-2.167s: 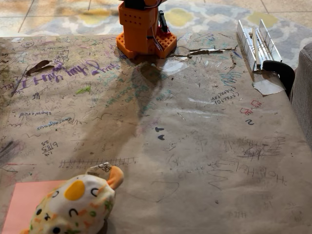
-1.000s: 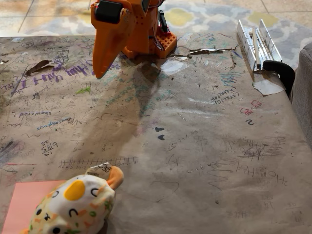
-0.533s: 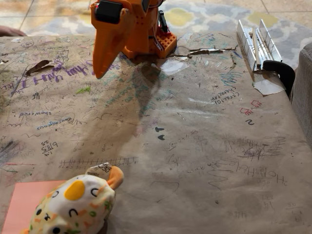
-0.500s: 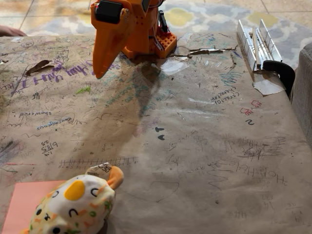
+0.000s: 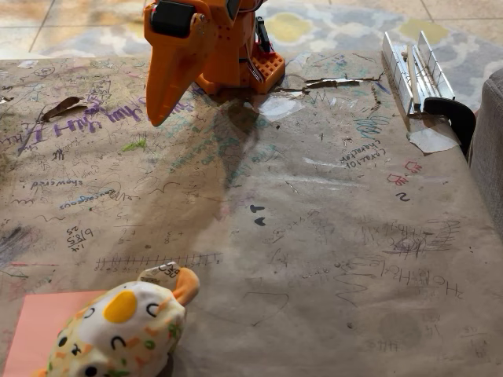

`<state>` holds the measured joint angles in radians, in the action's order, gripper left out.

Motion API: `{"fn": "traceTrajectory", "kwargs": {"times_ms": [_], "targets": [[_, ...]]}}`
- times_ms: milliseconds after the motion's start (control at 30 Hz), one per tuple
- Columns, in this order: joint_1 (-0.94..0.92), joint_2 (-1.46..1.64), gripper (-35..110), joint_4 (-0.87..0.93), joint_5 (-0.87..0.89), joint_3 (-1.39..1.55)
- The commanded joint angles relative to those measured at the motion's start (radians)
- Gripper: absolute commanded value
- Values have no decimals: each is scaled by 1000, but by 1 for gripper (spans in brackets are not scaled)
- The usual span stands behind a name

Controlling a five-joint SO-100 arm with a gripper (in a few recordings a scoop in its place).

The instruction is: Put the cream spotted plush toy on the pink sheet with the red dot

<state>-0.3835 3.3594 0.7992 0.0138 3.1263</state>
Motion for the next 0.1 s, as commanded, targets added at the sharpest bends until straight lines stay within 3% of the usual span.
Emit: {"fn": "traceTrajectory", "kwargs": {"times_ms": [0, 67], "targets": [[-17, 14, 0, 9, 6, -18], [-12, 14, 0, 9, 2, -18]]}}
